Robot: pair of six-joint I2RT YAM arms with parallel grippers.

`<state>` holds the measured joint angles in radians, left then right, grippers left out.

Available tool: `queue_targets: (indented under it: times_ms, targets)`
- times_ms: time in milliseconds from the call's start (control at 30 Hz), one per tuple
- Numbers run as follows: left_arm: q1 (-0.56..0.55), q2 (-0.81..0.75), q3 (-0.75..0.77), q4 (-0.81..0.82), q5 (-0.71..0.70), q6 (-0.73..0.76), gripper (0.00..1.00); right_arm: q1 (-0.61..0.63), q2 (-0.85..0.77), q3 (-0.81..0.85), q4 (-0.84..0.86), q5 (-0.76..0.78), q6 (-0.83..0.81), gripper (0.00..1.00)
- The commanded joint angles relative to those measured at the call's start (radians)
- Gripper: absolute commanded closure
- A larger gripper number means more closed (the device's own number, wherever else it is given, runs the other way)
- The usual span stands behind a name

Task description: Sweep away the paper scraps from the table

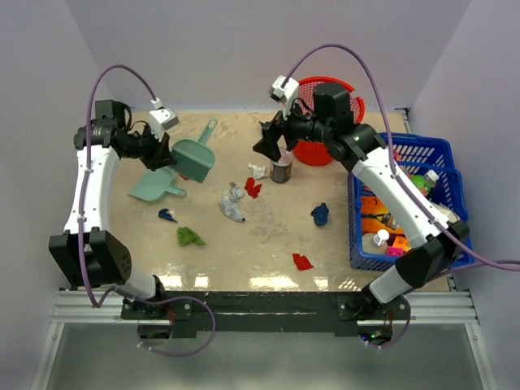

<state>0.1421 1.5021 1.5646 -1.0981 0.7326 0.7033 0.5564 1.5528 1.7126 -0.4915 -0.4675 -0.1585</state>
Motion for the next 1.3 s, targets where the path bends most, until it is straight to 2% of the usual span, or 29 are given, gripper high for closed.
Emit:
queue_targets:
  times_ms: [0,100,267,467,600,800,933,1267]
  targets:
    - [-0.036,-0.017,-0.040,0.141,0.154,-0.071,1.00,0.004,0.016,0.021,0.042,-0.048,0.020,0.07]
    - [-0.059,-0.031,-0.075,0.193,0.174,-0.119,1.00,0.004,0.053,0.050,0.063,-0.057,0.034,0.07]
    - [-0.099,-0.077,-0.165,0.342,0.185,-0.209,1.00,0.004,0.151,0.102,0.140,-0.141,0.146,0.08]
    - [-0.099,-0.137,-0.276,0.622,0.220,-0.532,1.00,0.004,0.205,0.076,0.201,-0.266,0.264,0.10]
    - [-0.099,-0.186,-0.395,0.890,0.255,-0.859,1.00,0.004,0.211,0.036,0.241,-0.278,0.321,0.10]
    - [-0.099,-0.220,-0.526,1.081,0.281,-1.108,1.00,0.005,0.230,0.018,0.304,-0.303,0.387,0.11]
    - [-0.099,-0.221,-0.563,1.155,0.301,-1.176,1.00,0.004,0.248,0.015,0.306,-0.289,0.398,0.13]
    - [-0.099,-0.233,-0.561,1.136,0.301,-1.154,1.00,-0.015,0.236,0.024,0.329,-0.244,0.442,0.16]
